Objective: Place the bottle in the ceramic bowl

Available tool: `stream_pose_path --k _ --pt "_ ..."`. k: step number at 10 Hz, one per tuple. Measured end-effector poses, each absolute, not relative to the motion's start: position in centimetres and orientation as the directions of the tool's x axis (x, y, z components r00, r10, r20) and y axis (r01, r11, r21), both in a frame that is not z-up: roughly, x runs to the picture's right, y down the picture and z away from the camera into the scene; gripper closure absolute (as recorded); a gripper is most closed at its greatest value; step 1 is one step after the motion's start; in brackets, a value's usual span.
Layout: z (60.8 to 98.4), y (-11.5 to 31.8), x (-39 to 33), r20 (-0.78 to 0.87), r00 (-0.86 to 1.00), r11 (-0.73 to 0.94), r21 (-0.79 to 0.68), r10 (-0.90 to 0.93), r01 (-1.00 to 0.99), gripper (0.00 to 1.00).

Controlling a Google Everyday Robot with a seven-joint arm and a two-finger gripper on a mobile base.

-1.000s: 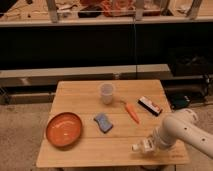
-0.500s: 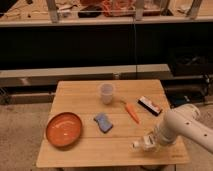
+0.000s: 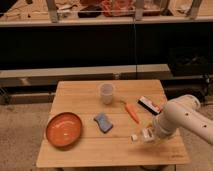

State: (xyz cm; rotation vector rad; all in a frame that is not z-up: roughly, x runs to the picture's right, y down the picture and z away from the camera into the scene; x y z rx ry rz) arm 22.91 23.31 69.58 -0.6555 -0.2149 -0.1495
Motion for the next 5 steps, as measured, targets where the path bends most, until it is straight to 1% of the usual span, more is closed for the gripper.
stream_pose_path --k 3,5 --pt "68.6 21.3 20.6 0.245 0.965 0.781 -0.582 -0.099 0.228 1.0" --pt "68.3 20.7 19.9 0.245 0.963 0.78 -0.58 -0.109 0.236 1.0"
